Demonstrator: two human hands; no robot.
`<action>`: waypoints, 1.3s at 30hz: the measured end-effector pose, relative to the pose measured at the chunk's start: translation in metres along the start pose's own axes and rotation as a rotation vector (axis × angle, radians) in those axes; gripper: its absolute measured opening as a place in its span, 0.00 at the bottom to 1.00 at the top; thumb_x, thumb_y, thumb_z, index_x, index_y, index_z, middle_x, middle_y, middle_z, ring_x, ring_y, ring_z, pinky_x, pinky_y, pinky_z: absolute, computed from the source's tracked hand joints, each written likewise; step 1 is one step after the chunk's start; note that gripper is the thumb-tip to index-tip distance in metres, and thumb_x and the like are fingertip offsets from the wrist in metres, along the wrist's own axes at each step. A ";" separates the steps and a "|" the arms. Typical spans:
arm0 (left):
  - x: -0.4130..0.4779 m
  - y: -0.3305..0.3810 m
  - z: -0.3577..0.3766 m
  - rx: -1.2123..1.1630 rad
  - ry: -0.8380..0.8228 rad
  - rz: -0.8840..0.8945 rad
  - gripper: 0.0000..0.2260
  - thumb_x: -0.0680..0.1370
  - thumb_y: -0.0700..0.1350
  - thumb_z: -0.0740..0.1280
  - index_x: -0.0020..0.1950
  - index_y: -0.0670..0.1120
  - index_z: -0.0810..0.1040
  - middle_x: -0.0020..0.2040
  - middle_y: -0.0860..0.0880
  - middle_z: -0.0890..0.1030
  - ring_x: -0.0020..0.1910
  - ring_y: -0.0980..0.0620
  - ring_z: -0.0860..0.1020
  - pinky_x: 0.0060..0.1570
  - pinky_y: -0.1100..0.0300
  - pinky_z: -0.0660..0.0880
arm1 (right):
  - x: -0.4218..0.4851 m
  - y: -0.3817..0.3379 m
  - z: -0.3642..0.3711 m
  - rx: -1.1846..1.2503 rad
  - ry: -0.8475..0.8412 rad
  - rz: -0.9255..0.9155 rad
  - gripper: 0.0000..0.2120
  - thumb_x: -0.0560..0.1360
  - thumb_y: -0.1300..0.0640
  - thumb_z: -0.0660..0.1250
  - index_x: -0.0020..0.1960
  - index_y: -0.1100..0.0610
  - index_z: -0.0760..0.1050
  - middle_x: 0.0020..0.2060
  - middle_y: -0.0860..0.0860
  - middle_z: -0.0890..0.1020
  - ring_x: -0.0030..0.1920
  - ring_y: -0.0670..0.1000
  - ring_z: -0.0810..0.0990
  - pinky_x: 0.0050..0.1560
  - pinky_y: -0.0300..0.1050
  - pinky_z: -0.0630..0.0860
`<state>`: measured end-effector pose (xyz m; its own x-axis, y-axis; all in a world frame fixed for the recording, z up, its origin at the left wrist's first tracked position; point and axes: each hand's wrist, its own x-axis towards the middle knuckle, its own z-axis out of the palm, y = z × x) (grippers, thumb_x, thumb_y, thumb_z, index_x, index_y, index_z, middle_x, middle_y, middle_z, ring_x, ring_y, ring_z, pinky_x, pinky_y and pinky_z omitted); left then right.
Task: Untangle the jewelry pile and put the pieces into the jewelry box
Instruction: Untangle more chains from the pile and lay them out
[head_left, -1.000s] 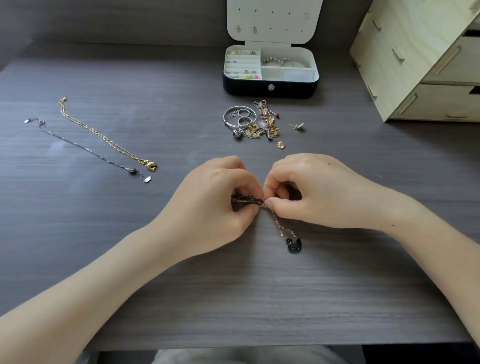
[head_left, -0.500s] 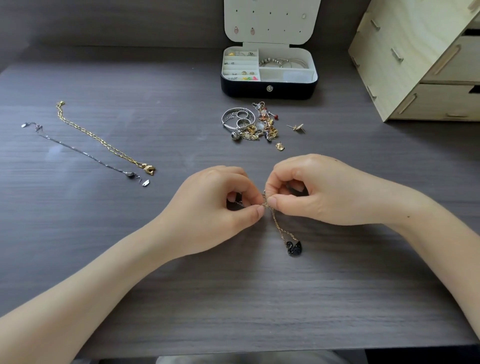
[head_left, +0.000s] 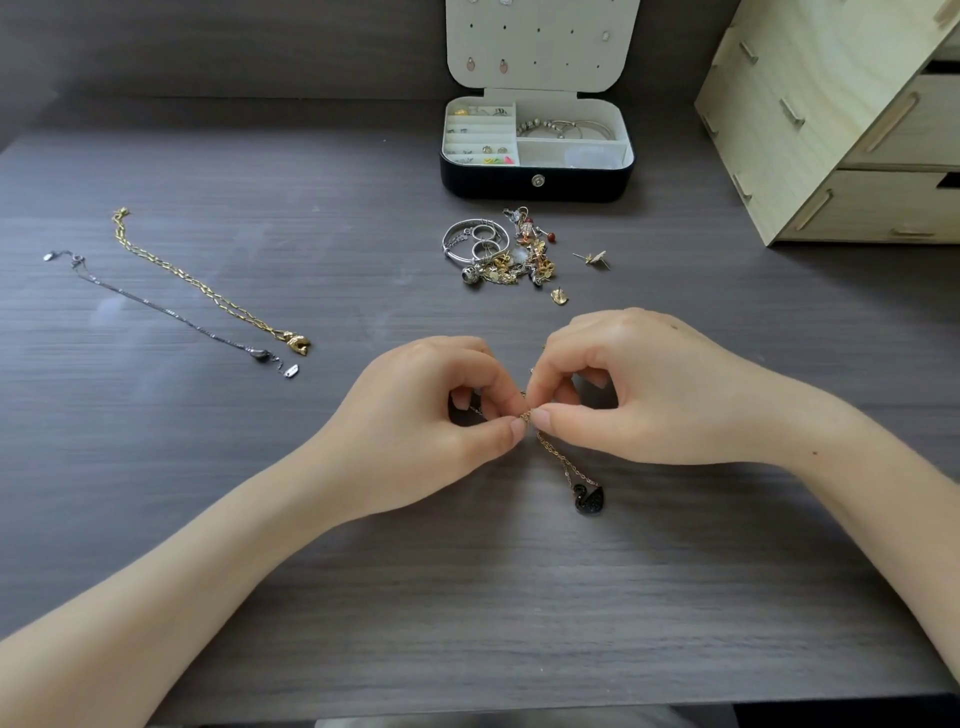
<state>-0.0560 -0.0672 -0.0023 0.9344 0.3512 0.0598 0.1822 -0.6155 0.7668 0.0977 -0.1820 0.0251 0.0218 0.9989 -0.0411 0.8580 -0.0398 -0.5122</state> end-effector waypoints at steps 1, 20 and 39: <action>0.000 0.000 0.000 0.000 0.005 0.003 0.08 0.65 0.59 0.63 0.35 0.57 0.79 0.38 0.58 0.77 0.38 0.55 0.72 0.40 0.59 0.70 | 0.000 0.000 0.000 0.011 0.008 0.003 0.03 0.67 0.46 0.63 0.37 0.41 0.76 0.29 0.40 0.75 0.38 0.45 0.74 0.37 0.36 0.67; 0.000 0.002 -0.001 -0.018 0.017 -0.030 0.09 0.62 0.59 0.64 0.34 0.56 0.79 0.36 0.59 0.77 0.37 0.56 0.72 0.38 0.64 0.69 | -0.001 -0.003 0.002 0.081 -0.017 0.032 0.02 0.68 0.49 0.69 0.36 0.44 0.77 0.29 0.42 0.76 0.35 0.44 0.73 0.35 0.33 0.64; -0.003 0.005 0.000 0.332 0.172 0.248 0.06 0.68 0.50 0.66 0.39 0.49 0.80 0.39 0.54 0.75 0.37 0.51 0.72 0.39 0.55 0.69 | 0.001 -0.002 -0.004 0.293 -0.094 0.104 0.08 0.72 0.58 0.69 0.35 0.48 0.79 0.23 0.43 0.70 0.26 0.43 0.66 0.29 0.32 0.62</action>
<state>-0.0581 -0.0716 0.0017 0.9027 0.2597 0.3431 0.0739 -0.8790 0.4710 0.0979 -0.1809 0.0291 0.0426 0.9831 -0.1778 0.6689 -0.1602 -0.7259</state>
